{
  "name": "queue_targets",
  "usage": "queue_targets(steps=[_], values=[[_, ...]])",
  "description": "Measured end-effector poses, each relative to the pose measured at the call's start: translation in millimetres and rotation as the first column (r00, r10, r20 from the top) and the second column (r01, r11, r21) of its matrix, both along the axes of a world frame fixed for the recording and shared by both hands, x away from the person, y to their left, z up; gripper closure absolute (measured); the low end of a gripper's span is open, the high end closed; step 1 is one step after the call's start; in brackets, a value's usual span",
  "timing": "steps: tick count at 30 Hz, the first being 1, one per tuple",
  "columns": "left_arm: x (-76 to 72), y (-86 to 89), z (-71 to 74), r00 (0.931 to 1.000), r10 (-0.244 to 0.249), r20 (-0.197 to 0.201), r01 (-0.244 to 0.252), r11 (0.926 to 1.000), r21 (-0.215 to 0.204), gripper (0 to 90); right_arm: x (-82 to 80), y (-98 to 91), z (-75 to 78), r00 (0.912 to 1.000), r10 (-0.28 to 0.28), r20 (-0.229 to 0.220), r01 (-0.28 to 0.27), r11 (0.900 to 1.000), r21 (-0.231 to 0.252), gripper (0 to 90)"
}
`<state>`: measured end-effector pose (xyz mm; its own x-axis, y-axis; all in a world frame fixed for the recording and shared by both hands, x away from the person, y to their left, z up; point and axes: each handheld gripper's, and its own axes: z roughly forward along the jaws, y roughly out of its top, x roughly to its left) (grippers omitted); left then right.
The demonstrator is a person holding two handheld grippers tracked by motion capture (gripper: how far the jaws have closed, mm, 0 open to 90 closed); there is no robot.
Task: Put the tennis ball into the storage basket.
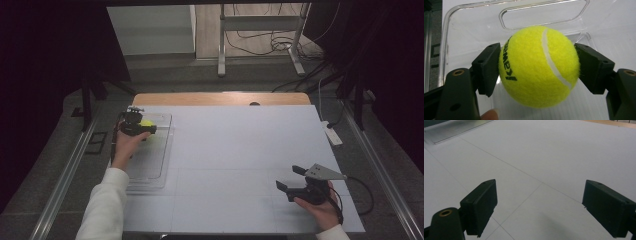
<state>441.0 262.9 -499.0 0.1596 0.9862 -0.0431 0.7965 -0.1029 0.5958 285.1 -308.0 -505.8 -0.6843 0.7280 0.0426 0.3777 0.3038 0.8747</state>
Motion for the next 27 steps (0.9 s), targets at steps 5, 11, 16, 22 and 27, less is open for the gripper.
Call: queue_targets(steps=[5,11,16,22,27], values=[[0.5,0.1,-1.2,1.0,-0.004,-0.007,0.004,1.0,0.005,26.9,0.2,0.0,-0.4,1.0,0.0,-0.001,0.0,1.0,-0.002,13.0],[1.9,-0.6,-4.8,0.9999,-0.003,-0.013,0.003,0.9999,0.016,26.8,0.4,0.0,-0.8,1.0,0.0,-0.002,0.0,1.0,-0.003,13.0],[2.6,-2.0,-7.5,0.9999,-0.001,-0.013,0.002,0.9998,0.021,26.8,0.5,0.1,-1.0,1.0,0.001,-0.003,-0.001,1.0,-0.004,13.0],[3.3,-3.8,-9.1,1.0,-0.001,-0.007,0.001,0.9992,0.04,26.4,0.5,0.2,-1.2,1.0,0.0,-0.006,0.0,1.0,-0.004,13.0],[3.1,-4.3,-9.9,1.0,-0.002,0.002,0.002,0.9989,0.047,24.3,0.6,0.3,-1.4,1.0,0.0,-0.006,0.0,1.0,-0.005,13.0]])
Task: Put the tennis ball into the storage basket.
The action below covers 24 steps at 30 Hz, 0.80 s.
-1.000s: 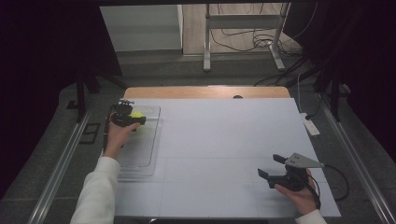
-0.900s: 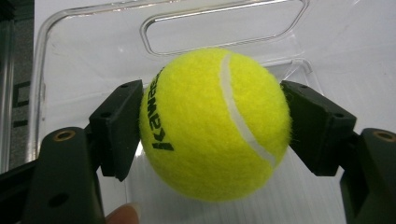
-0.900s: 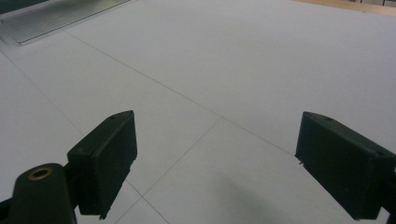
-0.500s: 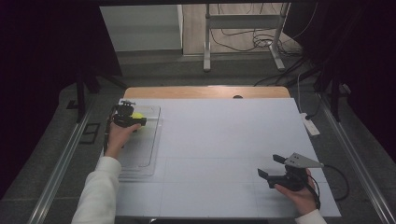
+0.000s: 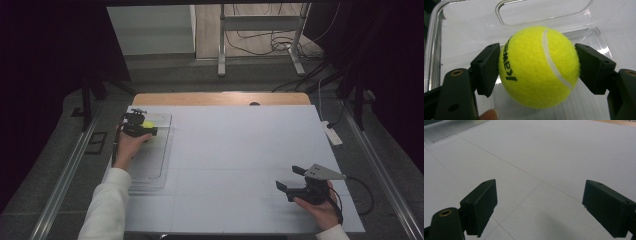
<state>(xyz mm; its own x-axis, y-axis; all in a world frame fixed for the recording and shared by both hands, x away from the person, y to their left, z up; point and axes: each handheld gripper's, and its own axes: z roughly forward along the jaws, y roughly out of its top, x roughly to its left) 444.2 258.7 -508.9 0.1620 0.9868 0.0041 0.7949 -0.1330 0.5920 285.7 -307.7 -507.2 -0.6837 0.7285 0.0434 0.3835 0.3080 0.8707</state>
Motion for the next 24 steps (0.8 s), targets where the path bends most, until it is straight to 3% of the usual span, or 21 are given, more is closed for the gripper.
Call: queue_targets(steps=[9,24], values=[[-2.3,-0.3,6.1,0.9995,0.001,0.033,-0.001,0.9999,-0.011,16.7,-0.2,-0.3,0.2,1.0,0.0,0.001,0.0,1.0,0.002,13.0],[-20.2,0.2,34.0,0.9904,-0.037,0.133,0.049,0.9951,-0.086,14.5,-0.4,-4.7,1.4,0.9999,-0.016,0.004,0.016,0.9998,0.014,13.0]])
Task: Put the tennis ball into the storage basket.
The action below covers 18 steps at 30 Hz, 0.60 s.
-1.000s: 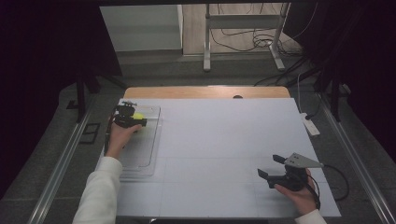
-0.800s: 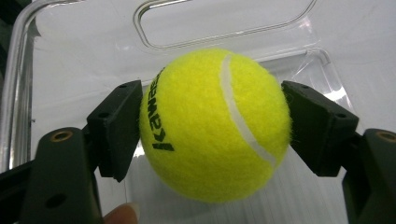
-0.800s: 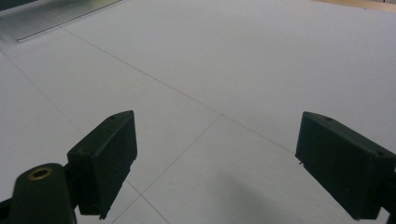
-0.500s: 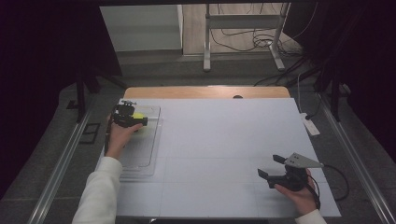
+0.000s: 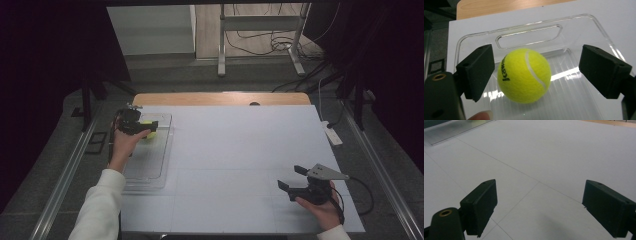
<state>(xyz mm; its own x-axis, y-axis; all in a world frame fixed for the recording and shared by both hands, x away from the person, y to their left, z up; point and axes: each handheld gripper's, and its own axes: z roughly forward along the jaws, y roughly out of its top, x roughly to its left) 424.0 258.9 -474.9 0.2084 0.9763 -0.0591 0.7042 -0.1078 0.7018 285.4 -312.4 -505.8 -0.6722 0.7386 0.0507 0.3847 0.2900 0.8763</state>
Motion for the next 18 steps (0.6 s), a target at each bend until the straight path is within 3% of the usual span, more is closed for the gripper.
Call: queue_targets(steps=[8,18], values=[[-18.2,-0.7,9.8,0.9979,-0.033,0.056,0.037,0.9961,-0.08,14.7,0.9,1.1,-0.7,1.0,0.003,-0.003,-0.003,1.0,-0.001,13.0],[-34.2,-10.7,23.3,0.9886,-0.098,0.114,0.11,0.988,-0.108,15.0,1.0,0.6,-0.2,1.0,0.003,-0.002,-0.003,1.0,0.003,13.0]])
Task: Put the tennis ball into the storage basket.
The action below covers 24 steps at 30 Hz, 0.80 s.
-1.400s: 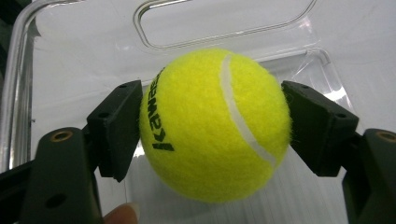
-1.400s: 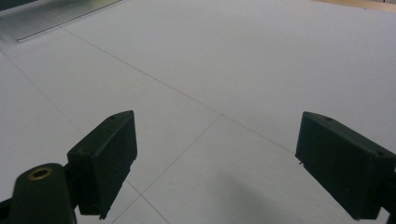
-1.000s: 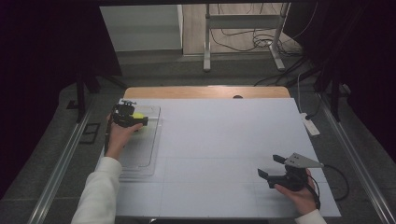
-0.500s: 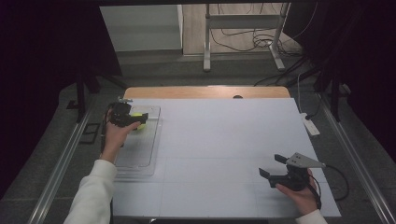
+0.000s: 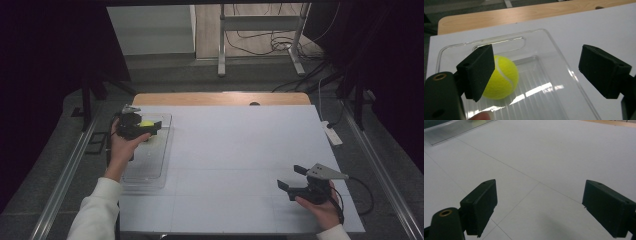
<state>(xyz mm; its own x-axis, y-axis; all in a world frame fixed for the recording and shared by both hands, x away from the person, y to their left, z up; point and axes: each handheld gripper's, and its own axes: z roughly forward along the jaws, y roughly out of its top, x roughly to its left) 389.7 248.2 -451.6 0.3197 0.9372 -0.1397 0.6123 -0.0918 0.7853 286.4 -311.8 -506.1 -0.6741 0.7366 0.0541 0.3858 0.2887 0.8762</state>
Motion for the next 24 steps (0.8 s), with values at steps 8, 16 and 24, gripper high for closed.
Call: queue_targets(steps=[8,16,24], values=[[-15.7,-9.3,6.5,0.9967,-0.067,0.046,0.068,0.997,-0.036,15.3,1.3,-1.9,-1.2,1.0,-0.005,-0.008,0.005,1.0,0.007,13.0],[-31.1,-13.9,8.7,0.9925,-0.104,0.065,0.108,0.9926,-0.057,15.4,0.9,-4.1,-0.8,0.9999,-0.009,-0.01,0.009,0.9999,0.013,13.0],[-55.7,-18.0,9.8,0.9854,-0.143,0.093,0.15,0.9856,-0.078,15.7,-0.4,-5.5,-0.2,0.9999,-0.007,-0.009,0.007,0.9997,0.022,13.0]])
